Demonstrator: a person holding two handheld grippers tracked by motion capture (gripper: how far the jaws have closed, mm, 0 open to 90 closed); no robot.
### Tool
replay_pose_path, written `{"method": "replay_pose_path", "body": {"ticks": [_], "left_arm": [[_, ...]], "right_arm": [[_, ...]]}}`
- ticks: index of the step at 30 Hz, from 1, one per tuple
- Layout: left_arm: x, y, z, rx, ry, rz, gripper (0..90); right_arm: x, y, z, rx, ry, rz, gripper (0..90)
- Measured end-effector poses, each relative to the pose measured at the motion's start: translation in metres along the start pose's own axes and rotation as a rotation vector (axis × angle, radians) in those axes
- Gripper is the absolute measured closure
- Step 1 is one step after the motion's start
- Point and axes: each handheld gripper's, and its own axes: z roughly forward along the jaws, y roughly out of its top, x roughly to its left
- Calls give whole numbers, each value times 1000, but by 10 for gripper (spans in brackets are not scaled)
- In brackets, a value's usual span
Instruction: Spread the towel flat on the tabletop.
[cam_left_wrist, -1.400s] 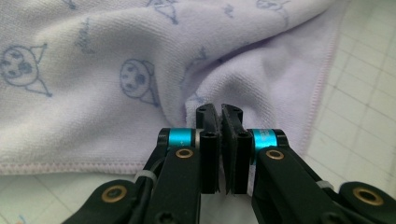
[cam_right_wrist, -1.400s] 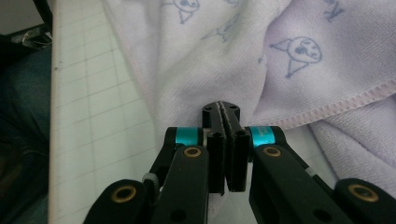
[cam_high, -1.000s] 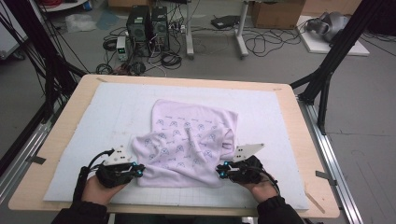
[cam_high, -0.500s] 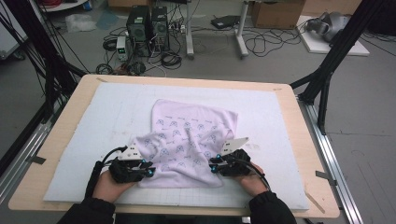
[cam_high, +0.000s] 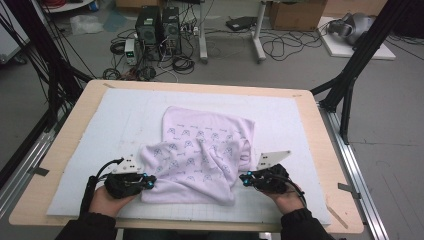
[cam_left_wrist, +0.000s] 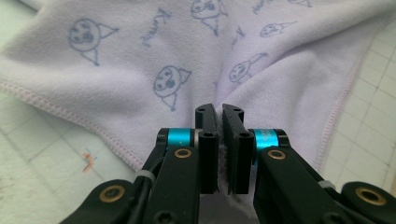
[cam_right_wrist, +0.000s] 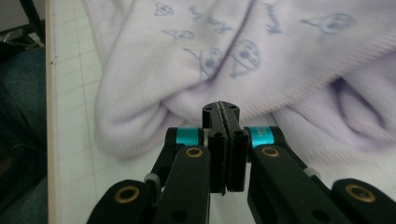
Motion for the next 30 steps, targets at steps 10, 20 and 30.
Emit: {"method": "replay_pose_path", "body": {"ticks": [10,20,30], "left_arm": [[-2,2,3,-27,-35,-4,594],[1,0,16,17,-25,5,820],[-3,-1,-1,-42,-29,2,845]], "right_arm": [[3,11,23,-39,69,-29,706],[1,12,47,43,91,-7,859],[4,4,5,-11,39,-2,866]]}}
